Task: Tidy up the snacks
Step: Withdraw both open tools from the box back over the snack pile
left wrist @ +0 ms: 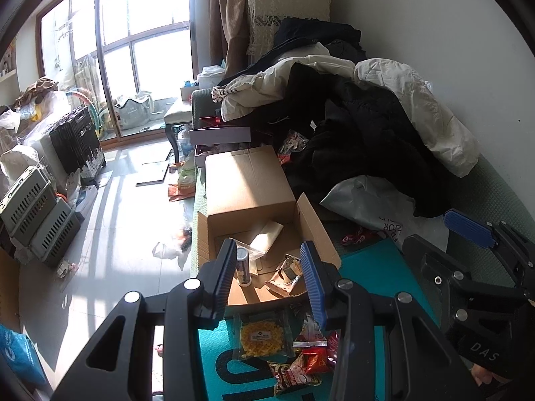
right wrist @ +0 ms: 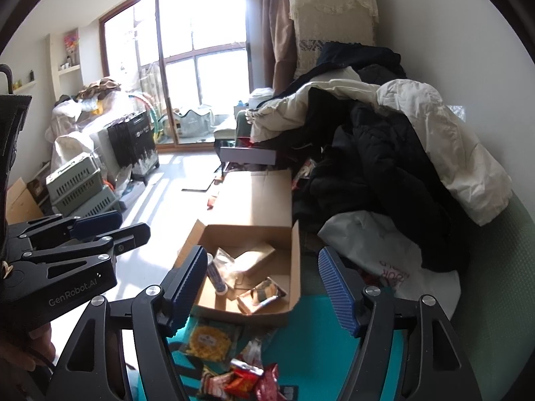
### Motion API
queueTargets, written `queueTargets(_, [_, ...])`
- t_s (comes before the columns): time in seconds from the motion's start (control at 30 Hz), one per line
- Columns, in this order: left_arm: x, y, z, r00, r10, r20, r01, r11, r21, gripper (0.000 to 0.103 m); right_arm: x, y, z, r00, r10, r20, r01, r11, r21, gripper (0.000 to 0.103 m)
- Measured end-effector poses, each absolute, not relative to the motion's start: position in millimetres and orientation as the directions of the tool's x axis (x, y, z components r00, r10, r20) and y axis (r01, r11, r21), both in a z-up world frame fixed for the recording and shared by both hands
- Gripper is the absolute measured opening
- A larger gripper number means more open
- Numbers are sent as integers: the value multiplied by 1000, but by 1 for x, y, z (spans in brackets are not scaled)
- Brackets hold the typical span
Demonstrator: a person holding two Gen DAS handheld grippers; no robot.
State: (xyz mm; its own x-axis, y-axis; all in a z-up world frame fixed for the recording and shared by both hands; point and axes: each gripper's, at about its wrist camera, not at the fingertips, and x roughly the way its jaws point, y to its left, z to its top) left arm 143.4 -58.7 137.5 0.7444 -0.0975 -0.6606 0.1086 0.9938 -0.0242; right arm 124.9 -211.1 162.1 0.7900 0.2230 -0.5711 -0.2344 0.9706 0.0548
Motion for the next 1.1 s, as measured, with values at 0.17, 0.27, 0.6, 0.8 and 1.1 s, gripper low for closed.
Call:
queueTargets(0.17, [118,-59,123,726,-119,-677,137,990,-27,39,101,-214,146,767,229,-600,-237,969,68,70])
queueTargets(0.27, [103,-61,111,718,-113,-687,146,989,-10,39,89,-215,133,749,229,-622,-230,970,81,70])
queueTargets(0.6, [68,-69,47,621,-132,-773,158,987,-42,39,50,-216,81,672,241,-700,-229,967,113,70])
queueTargets(0.8, [51,-70,3,540,-154,-827,156,984,-81,39,36,-219,46,611,244,-753,-221,966,134,70])
queueTargets(1.1, [39,-73,-35,468,-179,-866,144,982,-125,39,25,-225,1,535,253,-806,-214,964,160,70])
